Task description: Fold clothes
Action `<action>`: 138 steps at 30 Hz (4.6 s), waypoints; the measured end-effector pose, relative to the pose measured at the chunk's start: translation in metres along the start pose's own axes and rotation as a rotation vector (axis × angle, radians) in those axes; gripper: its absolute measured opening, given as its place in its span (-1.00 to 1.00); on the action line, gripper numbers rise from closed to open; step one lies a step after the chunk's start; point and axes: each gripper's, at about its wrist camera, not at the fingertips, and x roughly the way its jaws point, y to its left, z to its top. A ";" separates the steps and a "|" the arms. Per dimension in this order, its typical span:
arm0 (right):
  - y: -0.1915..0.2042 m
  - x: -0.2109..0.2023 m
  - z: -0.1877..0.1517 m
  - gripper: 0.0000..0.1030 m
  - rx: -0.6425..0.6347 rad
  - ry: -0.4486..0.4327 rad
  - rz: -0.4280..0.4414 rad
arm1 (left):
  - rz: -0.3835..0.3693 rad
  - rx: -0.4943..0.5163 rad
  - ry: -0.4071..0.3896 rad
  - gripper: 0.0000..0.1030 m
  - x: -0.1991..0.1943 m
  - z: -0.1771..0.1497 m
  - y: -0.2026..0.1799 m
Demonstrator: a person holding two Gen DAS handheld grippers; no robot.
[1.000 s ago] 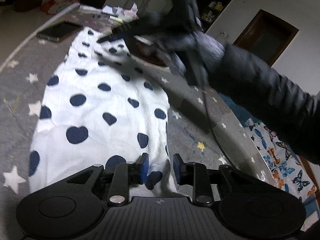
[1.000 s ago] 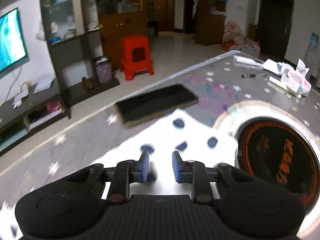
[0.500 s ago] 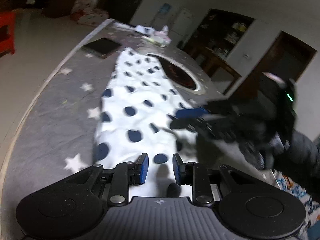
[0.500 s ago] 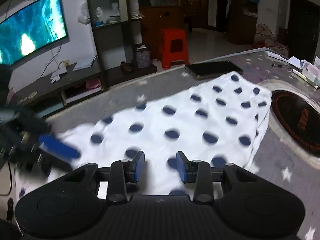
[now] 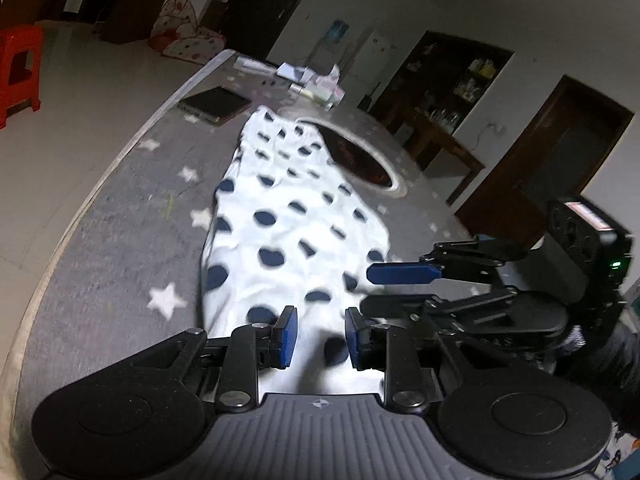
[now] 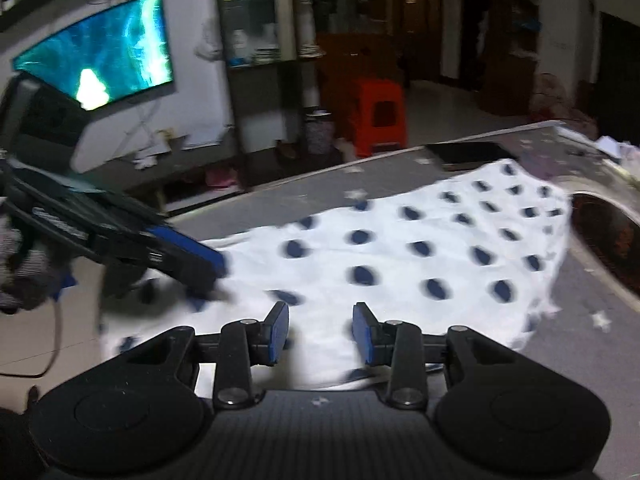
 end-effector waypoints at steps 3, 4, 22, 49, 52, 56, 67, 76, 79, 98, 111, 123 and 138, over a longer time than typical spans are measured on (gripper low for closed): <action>0.011 0.008 -0.010 -0.32 -0.019 0.034 0.012 | 0.035 -0.005 0.020 -0.49 0.002 -0.009 0.006; 0.013 0.010 -0.014 -0.31 -0.025 0.044 0.004 | 0.038 -0.014 0.018 -0.51 0.001 -0.010 0.008; 0.068 -0.008 -0.021 -0.32 -0.102 0.030 0.129 | 0.116 0.028 -0.014 -0.51 -0.020 -0.020 0.011; 0.060 -0.003 -0.027 -0.16 -0.056 0.046 0.202 | 0.241 0.126 -0.047 -0.48 0.020 0.026 0.012; 0.060 -0.001 -0.027 -0.16 -0.052 0.044 0.203 | 0.276 0.132 -0.005 -0.46 0.038 0.031 0.021; 0.060 -0.001 -0.029 -0.14 -0.046 0.041 0.206 | 0.309 0.153 -0.011 -0.44 0.040 0.037 0.024; 0.056 -0.005 -0.025 -0.07 -0.042 0.028 0.203 | 0.200 0.160 -0.057 -0.50 0.018 0.039 -0.010; 0.026 -0.016 -0.015 -0.07 0.056 -0.023 0.138 | 0.069 0.180 -0.004 -0.51 0.004 0.005 -0.026; 0.019 -0.011 -0.019 -0.08 0.070 -0.010 0.115 | 0.084 0.163 0.027 -0.52 0.011 -0.003 -0.020; -0.053 -0.002 0.009 -0.08 0.126 -0.024 -0.048 | 0.044 0.163 0.015 -0.52 0.022 0.006 -0.027; -0.212 0.061 0.062 -0.09 0.344 -0.046 -0.310 | 0.037 0.104 0.045 -0.44 0.025 0.004 -0.015; -0.291 0.121 0.077 -0.10 0.506 -0.067 -0.315 | 0.047 0.101 0.047 -0.37 0.018 0.014 -0.019; -0.274 0.093 0.089 -0.82 0.514 -0.183 -0.252 | 0.086 0.070 0.037 -0.29 0.001 0.010 -0.019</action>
